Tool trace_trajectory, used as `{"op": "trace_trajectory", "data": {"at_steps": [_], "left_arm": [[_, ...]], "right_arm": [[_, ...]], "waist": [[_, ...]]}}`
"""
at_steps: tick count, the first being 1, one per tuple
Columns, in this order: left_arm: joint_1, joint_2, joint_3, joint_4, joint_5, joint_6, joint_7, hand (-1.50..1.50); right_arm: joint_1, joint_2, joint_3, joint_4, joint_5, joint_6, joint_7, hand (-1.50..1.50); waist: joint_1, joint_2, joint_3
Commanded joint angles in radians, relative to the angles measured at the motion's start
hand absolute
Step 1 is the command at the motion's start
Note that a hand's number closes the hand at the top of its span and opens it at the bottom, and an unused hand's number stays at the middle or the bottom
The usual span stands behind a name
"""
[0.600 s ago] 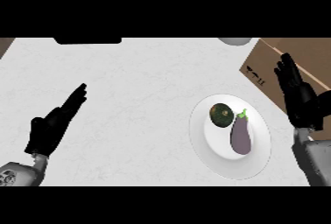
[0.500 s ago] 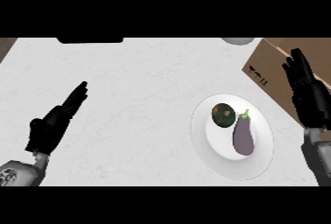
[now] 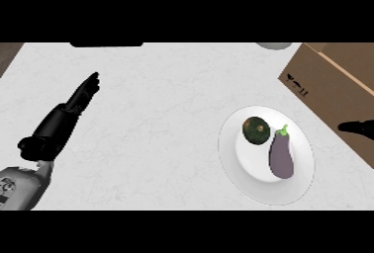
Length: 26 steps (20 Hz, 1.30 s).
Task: Pick the squash from the plate and place it in the cardboard box
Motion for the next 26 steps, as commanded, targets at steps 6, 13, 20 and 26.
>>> {"op": "trace_trajectory", "data": {"at_steps": [6,13,20,26], "left_arm": [[-0.022,-0.036,-0.001,0.020,-0.039,-0.016,-0.004,0.00],[0.008,-0.031,0.009,0.018,-0.040,-0.053,-0.032,0.00],[-0.035,-0.087,0.006,0.064,-0.082,-0.043,-0.048,0.00],[-0.038,-0.079,0.046,0.009,-0.059,-0.077,0.017,0.00]], "right_arm": [[0.049,-0.114,0.063,0.017,0.281,0.043,-0.310,-1.50],[-0.008,-0.234,0.222,-0.149,0.463,0.156,0.012,-1.50],[0.005,-0.198,0.404,-0.370,0.629,0.266,0.274,-1.50],[-0.091,-0.074,0.532,-0.399,0.726,0.403,0.549,-1.50]], "waist": [[0.012,0.005,0.001],[0.028,0.000,-0.002],[0.010,0.000,0.000],[0.026,0.002,0.000]]}}
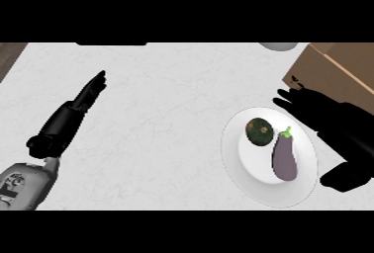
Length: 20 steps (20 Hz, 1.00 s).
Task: Pick the squash from the plate and place it in the cardboard box
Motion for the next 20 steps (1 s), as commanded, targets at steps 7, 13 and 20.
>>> {"op": "trace_trajectory", "data": {"at_steps": [7,13,20], "left_arm": [[-0.007,-0.038,0.048,-0.003,-0.041,-0.046,0.036,0.00],[0.054,-0.040,0.114,0.005,-0.049,-0.109,-0.041,0.00],[0.038,-0.106,0.121,-0.076,-0.118,-0.107,0.051,0.00]], "right_arm": [[-0.057,0.226,0.095,-0.106,0.058,0.248,0.370,-1.50],[-0.069,0.295,0.098,0.057,0.233,0.199,0.272,-1.50],[0.012,0.357,0.098,0.112,0.386,0.116,0.174,-1.50]], "waist": [[-0.007,0.002,0.001],[0.000,0.003,0.001],[-0.002,0.002,0.002]]}}
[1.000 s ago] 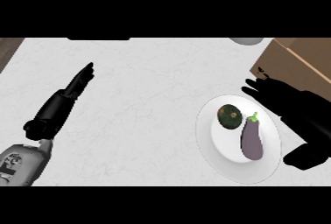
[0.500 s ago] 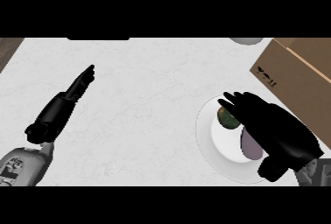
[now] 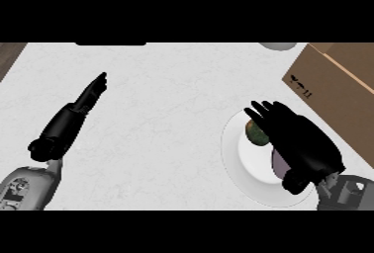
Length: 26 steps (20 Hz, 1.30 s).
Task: Pick the squash from the plate and place it in the cardboard box
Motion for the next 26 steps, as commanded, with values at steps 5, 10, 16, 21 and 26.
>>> {"op": "trace_trajectory", "data": {"at_steps": [5,10,16,21,26], "left_arm": [[0.034,-0.037,0.047,-0.015,-0.050,-0.029,-0.014,0.00],[0.047,-0.070,0.047,-0.004,-0.077,-0.052,-0.040,0.00],[-0.005,-0.091,0.093,0.050,-0.101,-0.086,-0.035,0.00],[-0.015,-0.091,0.130,-0.046,-0.075,-0.133,0.081,0.00],[0.036,-0.111,0.133,-0.028,-0.128,-0.138,0.000,0.00]], "right_arm": [[0.018,0.026,-0.029,0.100,0.124,0.006,-0.097,-1.50],[-0.065,0.098,-0.046,0.287,0.212,-0.051,-0.144,-1.50],[0.029,0.170,-0.019,0.254,0.282,-0.092,-0.172,-1.50],[-0.005,0.203,-0.077,0.345,0.301,-0.085,-0.237,-1.50],[-0.031,0.203,-0.125,0.412,0.376,-0.113,-0.253,-1.50]], "waist": [[0.000,0.000,0.000],[0.005,0.002,0.000],[-0.002,0.001,0.000],[0.001,0.000,0.000],[0.001,0.000,0.000]]}}
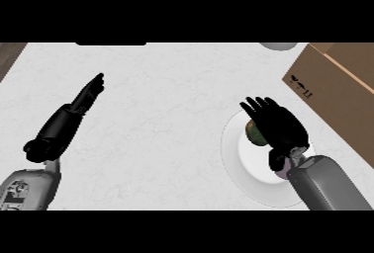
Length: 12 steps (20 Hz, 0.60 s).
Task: Pick the squash from the plate and place it in the cardboard box
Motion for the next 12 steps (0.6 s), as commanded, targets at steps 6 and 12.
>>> {"op": "trace_trajectory", "data": {"at_steps": [6,12], "left_arm": [[0.050,-0.034,0.028,-0.049,-0.030,-0.043,-0.012,0.00],[0.014,-0.049,0.029,-0.065,-0.049,-0.032,0.042,0.00]], "right_arm": [[0.005,0.043,-0.066,0.105,0.084,-0.043,-0.070,-1.50],[0.024,0.015,-0.046,0.136,0.094,-0.116,-0.210,1.50]], "waist": [[0.000,0.000,0.000],[-0.001,-0.001,0.000]]}}
